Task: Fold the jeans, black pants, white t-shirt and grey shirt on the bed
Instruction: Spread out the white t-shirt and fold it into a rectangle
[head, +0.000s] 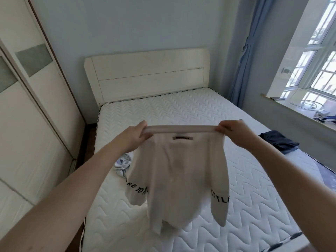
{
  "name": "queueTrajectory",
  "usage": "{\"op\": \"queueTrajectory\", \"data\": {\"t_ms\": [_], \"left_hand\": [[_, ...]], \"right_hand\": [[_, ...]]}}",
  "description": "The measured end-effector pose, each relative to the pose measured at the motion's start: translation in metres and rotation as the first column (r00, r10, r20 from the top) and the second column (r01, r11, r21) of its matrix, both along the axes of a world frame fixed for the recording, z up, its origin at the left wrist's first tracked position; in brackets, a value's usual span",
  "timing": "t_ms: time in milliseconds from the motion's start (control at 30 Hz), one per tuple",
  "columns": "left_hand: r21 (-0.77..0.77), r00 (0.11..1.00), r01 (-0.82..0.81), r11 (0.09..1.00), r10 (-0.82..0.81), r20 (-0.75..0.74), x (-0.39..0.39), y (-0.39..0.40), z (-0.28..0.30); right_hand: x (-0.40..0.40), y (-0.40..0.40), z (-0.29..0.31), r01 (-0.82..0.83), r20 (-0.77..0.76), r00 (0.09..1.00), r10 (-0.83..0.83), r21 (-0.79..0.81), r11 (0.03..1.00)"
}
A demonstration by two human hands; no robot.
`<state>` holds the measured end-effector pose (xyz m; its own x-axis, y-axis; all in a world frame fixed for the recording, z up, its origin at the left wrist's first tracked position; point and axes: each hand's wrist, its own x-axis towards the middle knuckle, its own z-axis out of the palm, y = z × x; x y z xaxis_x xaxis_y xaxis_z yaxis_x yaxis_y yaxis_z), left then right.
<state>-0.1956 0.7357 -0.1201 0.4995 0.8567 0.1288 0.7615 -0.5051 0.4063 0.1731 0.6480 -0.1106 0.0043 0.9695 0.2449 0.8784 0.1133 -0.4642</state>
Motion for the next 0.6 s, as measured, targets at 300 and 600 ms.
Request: {"op": "queueTrajectory", "data": {"t_ms": [300,600], "left_hand": [[-0.067,0.967,-0.011,0.998,0.027,0.255,0.126,-0.042,0.035],[0.107,0.977,-0.011,0.994,-0.012,0.211,0.237,-0.093,0.06]], "right_hand": [[0.099,-0.027,0.001,0.184,-0.28,0.942,-0.183,-0.022,0.983],[0.194,-0.065,0.025,0.011,-0.546,0.835,-0.076,-0.12,0.993]]}}
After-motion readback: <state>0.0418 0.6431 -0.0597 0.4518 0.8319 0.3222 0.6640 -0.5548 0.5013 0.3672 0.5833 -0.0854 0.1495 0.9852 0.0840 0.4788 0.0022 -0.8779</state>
